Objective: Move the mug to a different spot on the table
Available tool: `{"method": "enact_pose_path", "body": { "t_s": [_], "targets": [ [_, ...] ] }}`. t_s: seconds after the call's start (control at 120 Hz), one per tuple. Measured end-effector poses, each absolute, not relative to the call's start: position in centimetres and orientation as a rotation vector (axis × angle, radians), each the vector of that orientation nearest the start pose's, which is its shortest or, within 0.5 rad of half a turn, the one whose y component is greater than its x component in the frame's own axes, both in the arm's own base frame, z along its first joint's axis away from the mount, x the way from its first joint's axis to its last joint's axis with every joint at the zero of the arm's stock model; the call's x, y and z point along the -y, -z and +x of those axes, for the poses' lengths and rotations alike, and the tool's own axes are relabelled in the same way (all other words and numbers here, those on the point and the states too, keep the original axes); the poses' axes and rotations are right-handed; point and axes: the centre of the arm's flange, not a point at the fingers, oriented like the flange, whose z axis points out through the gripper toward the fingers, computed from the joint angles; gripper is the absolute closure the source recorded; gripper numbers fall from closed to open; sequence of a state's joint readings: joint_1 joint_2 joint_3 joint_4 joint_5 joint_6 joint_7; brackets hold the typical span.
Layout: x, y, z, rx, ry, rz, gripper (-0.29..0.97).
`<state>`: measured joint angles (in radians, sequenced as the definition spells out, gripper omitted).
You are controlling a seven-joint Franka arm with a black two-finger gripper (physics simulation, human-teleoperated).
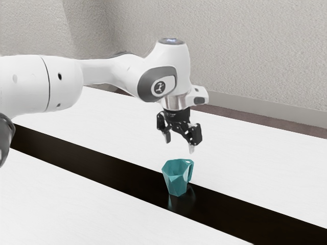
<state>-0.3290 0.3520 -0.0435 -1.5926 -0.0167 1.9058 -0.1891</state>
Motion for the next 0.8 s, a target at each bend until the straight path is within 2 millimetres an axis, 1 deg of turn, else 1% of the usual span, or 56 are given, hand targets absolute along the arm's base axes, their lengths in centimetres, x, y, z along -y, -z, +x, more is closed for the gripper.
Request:
{"method": "enact_pose_path", "body": {
  "t_s": [0.067,0.242,0.392,0.567,0.8],
  "targets": [
    [24.2,-41.8,61.6,-0.319,-0.056,-3.128,0.00],
    [24.2,-39.5,62.7,-0.422,-0.012,-3.073,0.00],
    [25.1,-37.2,63.1,-0.562,0.009,-3.020,0.00],
    [25.2,-35.6,63.9,-0.690,0.040,-2.982,0.00],
    [24.9,-34.0,64.3,-0.756,0.027,-2.998,0.00]
  ]
}}
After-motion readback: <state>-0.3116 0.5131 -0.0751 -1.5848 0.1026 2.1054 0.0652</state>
